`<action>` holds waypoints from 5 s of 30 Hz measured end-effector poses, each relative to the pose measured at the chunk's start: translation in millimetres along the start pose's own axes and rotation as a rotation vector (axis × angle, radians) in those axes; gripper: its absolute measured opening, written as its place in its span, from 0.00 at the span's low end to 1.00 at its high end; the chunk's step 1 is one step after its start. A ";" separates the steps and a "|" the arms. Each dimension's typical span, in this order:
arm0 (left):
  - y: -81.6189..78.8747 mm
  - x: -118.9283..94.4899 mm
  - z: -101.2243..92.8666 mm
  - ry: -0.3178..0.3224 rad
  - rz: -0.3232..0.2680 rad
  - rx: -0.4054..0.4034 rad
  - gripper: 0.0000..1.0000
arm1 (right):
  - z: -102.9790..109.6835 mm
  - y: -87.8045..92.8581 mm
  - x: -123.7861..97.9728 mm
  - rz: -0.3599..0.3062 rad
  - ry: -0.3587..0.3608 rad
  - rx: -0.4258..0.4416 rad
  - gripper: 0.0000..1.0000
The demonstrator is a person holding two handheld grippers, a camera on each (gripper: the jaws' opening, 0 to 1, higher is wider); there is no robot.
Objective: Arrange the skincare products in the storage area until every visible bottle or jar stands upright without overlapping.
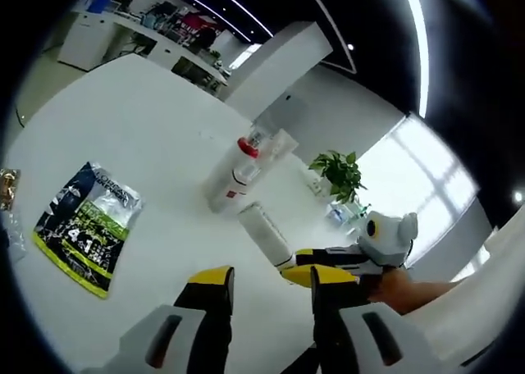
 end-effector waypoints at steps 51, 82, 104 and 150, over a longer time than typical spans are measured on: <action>-22.7 -42.5 9.5 0.158 -0.335 -0.374 0.19 | 79.7 1.2 -6.2 -0.046 -0.176 0.071 0.50; -12.3 -40.3 -33.3 0.272 -0.278 0.083 0.19 | 66.1 -34.8 -20.7 -0.324 -0.409 1.018 0.43; 45.5 -19.6 -35.4 0.229 0.013 0.256 0.21 | 32.2 -27.8 -35.6 -0.386 -0.331 1.161 0.20; 30.4 -8.8 -53.2 0.391 0.066 0.067 0.24 | 84.0 -74.1 -33.0 -0.162 -0.434 0.185 0.29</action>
Point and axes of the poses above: the point that each gripper's makers call its tool centre point, and the gripper's own axes: x roughly forward along the fingers, z roughly to its left, y roughly out of its underside, the point moved 2 cm from there along -x, roughly backward along the fingers, and after that the axes turned 2 degrees about -y, right-handed, at the moved point
